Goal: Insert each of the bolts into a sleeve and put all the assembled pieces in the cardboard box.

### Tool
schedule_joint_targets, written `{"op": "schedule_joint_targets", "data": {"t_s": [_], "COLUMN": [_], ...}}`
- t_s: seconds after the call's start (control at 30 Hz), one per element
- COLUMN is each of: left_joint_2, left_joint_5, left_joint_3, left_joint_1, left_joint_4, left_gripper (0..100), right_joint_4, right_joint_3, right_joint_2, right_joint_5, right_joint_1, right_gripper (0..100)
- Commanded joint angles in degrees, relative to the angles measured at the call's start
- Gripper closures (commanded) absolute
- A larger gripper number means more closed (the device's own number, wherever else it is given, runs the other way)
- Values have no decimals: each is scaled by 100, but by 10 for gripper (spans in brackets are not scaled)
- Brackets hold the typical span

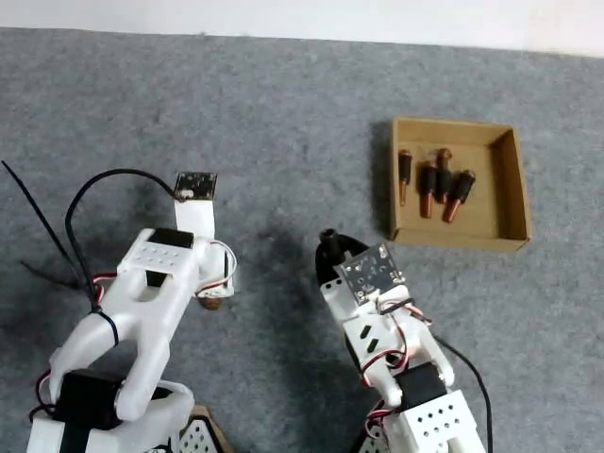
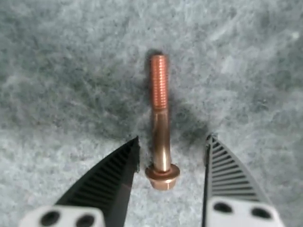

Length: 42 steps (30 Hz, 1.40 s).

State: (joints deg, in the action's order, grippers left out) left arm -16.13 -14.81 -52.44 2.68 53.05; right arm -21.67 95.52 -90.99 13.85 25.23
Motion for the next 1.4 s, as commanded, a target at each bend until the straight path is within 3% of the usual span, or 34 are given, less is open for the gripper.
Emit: {"op": "schedule_joint_targets", "data": {"t_s": [0.0, 0.4, 0.63, 1.17, 1.37], "left_joint_2": [4, 4, 4, 4, 716], "left_joint_5": [132, 132, 141, 141, 141], "left_joint_3": [22, 22, 31, 13, 400], "left_joint_1": [-57, -57, -66, -40, -48], "left_joint_4": [-44, -44, -70, -53, -9], "left_gripper": [783, 787, 905, 906, 905], "right_joint_4": [224, 224, 224, 224, 224], "right_joint_3": [-13, -13, -13, -13, -13], "right_joint_2": [-92, -92, -92, -92, -92], "right_joint_5": [70, 70, 70, 70, 70], "right_joint_1": [-57, -57, -57, -57, -57], "right_gripper": [993, 993, 993, 993, 993]}}
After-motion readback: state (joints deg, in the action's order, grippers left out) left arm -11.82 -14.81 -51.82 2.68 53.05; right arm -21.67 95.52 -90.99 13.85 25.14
